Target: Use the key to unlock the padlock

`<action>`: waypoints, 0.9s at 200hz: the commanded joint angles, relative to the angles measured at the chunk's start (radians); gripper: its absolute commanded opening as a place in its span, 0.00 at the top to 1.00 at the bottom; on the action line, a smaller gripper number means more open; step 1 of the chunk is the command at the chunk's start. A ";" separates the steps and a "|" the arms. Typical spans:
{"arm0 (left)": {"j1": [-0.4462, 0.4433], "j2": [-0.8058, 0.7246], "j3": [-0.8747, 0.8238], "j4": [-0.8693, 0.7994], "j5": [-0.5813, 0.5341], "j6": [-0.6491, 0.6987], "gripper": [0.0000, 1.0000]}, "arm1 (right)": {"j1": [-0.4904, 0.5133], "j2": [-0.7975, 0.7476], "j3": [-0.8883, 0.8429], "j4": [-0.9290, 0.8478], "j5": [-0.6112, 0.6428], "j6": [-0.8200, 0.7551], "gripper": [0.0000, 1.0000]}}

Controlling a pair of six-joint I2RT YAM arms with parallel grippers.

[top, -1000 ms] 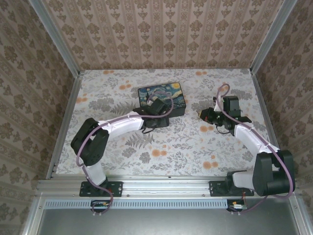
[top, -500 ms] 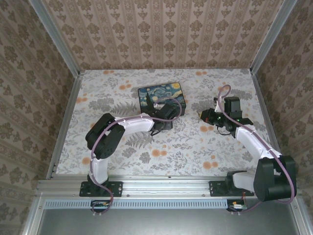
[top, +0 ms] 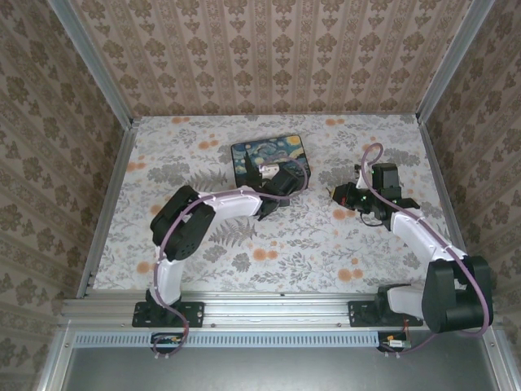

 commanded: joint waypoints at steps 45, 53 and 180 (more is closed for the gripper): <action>-0.012 0.067 0.092 -0.001 -0.114 -0.031 0.52 | 0.006 0.004 -0.006 0.016 -0.026 -0.005 1.00; -0.013 0.079 0.107 -0.010 -0.123 -0.034 0.53 | 0.006 0.003 -0.008 0.016 -0.027 -0.006 1.00; 0.055 -0.040 0.091 -0.158 0.066 -0.011 0.85 | 0.112 -0.009 -0.028 -0.008 -0.074 -0.051 1.00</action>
